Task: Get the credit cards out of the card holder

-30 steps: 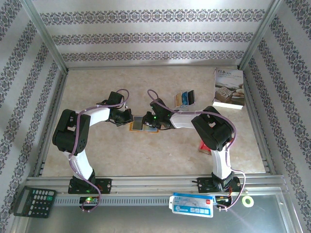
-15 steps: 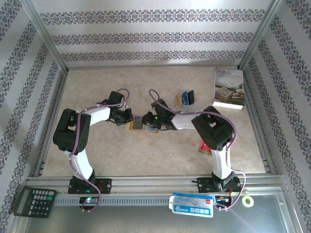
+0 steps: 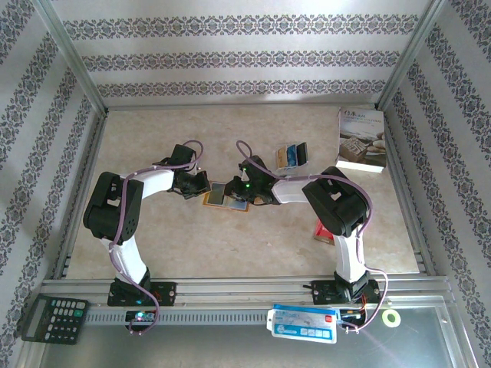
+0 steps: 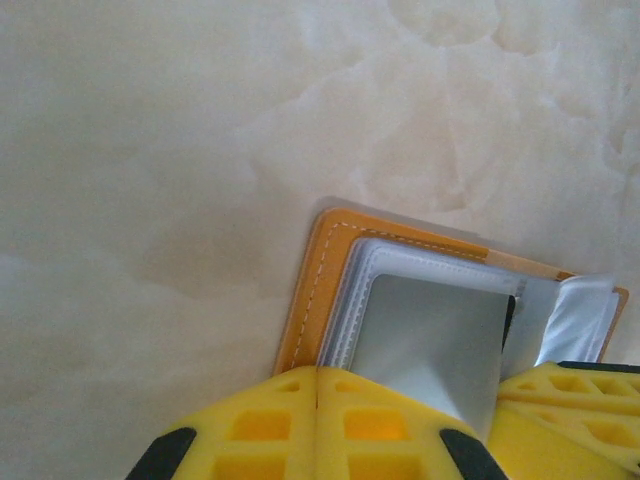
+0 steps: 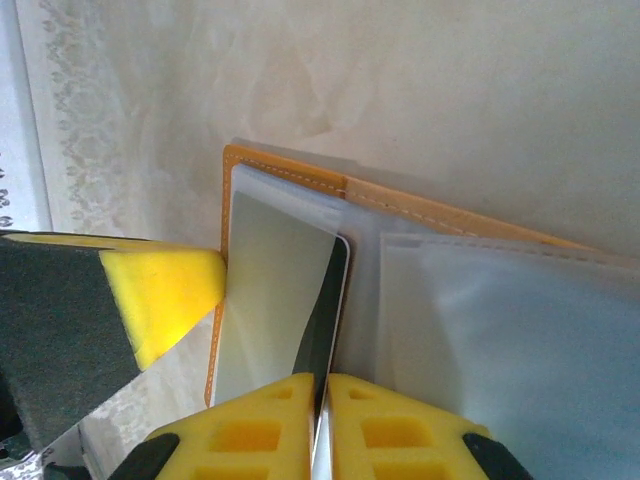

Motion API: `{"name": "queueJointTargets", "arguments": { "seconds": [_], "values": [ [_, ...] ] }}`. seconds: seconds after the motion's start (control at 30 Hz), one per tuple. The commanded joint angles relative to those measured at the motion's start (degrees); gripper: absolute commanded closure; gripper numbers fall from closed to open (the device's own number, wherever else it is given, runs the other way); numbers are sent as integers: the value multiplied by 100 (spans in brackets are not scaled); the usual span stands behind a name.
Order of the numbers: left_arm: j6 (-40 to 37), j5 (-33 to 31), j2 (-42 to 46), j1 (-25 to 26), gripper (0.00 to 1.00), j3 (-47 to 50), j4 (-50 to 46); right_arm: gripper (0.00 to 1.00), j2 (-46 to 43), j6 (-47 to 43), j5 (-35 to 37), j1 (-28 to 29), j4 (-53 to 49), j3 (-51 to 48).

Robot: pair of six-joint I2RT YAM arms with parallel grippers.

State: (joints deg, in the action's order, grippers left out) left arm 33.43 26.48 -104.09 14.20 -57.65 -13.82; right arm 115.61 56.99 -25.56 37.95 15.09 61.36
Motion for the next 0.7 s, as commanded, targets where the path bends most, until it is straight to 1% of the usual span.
{"name": "queueJointTargets", "arguments": {
  "seconds": [0.0,0.07,0.13,0.23,0.37,0.47,0.57,0.67],
  "values": [
    [122,-301,-41,48,97,271,-292,89,191,291,-187,-101,41,105],
    [169,-360,20,56,97,279,-332,89,306,611,-436,-172,-30,204],
    [224,-397,63,51,96,304,-345,89,346,727,-563,-194,-48,281],
    [320,-406,87,78,96,313,-341,89,337,608,-474,-193,-235,402],
    [357,-484,104,126,96,265,-523,89,400,544,-424,-188,-192,464],
    [348,-704,242,126,96,230,-719,93,386,373,-334,-180,-246,473],
    [368,-915,352,119,95,242,-722,96,273,100,-127,-188,-370,409],
    [476,-1003,336,122,91,215,-770,97,70,-134,105,-205,-444,275]
  ]
}}
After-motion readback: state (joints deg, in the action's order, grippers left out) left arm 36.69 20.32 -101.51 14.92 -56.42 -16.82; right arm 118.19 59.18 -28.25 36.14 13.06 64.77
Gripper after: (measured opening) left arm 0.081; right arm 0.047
